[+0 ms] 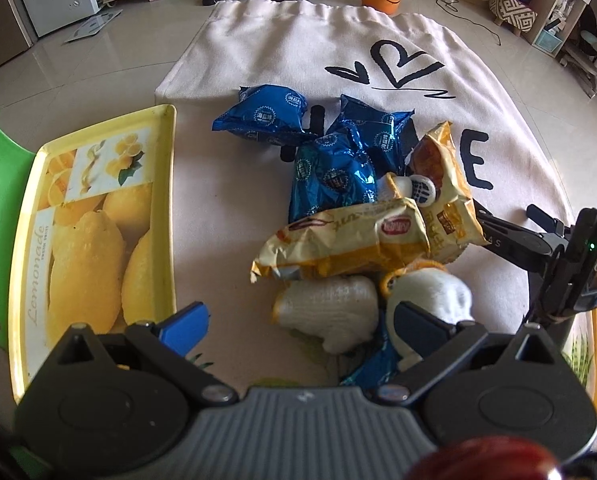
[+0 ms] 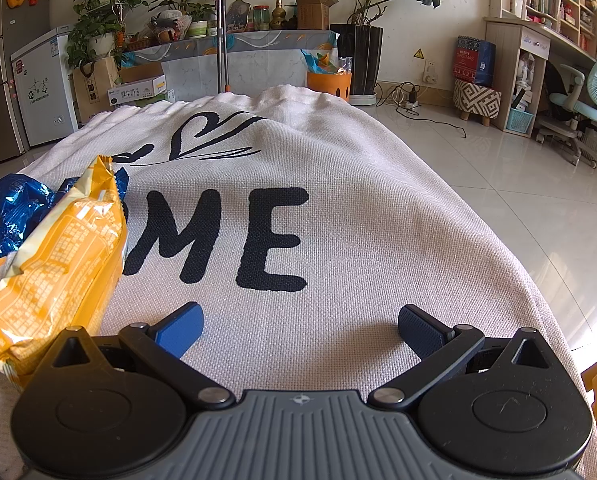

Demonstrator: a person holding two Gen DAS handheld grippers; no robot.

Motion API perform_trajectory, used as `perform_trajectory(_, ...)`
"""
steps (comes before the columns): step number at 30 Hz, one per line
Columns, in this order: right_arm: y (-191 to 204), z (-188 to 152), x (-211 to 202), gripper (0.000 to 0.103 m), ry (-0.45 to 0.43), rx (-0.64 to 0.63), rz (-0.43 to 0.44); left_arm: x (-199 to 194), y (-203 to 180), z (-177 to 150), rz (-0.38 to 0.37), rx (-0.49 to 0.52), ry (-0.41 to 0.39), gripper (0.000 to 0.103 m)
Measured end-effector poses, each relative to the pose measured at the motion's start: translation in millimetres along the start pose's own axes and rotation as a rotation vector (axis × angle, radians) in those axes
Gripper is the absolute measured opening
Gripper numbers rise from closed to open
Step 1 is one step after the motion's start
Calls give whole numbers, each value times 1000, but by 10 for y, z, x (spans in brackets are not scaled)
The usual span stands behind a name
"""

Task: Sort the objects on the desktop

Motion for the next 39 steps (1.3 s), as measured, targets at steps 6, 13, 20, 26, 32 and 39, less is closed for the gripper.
perform_trajectory(6,1,1,2,103,0,1,1,122,-118,-70,-14,33,17,102)
perform_trajectory(13,2,3,3,103,0,-1,1,251,-184,-158,-22,49,47,102)
perform_trajectory(20,2,4,3,103,0,-1,2,281,-179,-150,-19,46,53,102)
perform_trajectory(26,3,4,3,103,0,-1,2,315,-189,-149,-15,47,59,102)
perform_trajectory(32,7,2,1,103,0,-2,2,341,-191,-149,-13,42,66,102)
perform_trajectory(39,4,0,-4,103,2,-1,2,325,-253,-125,-27,51,64,102)
Point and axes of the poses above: each gripper's, at about its wrist camera, not at the fingertips, and x roughly the way its jaws point, y to its left, z to its top, the point moved 7 cm from there along x, roughly the way its jaws point, and after that the axes turned 13 degrees about -y, right-handed, at the moved point
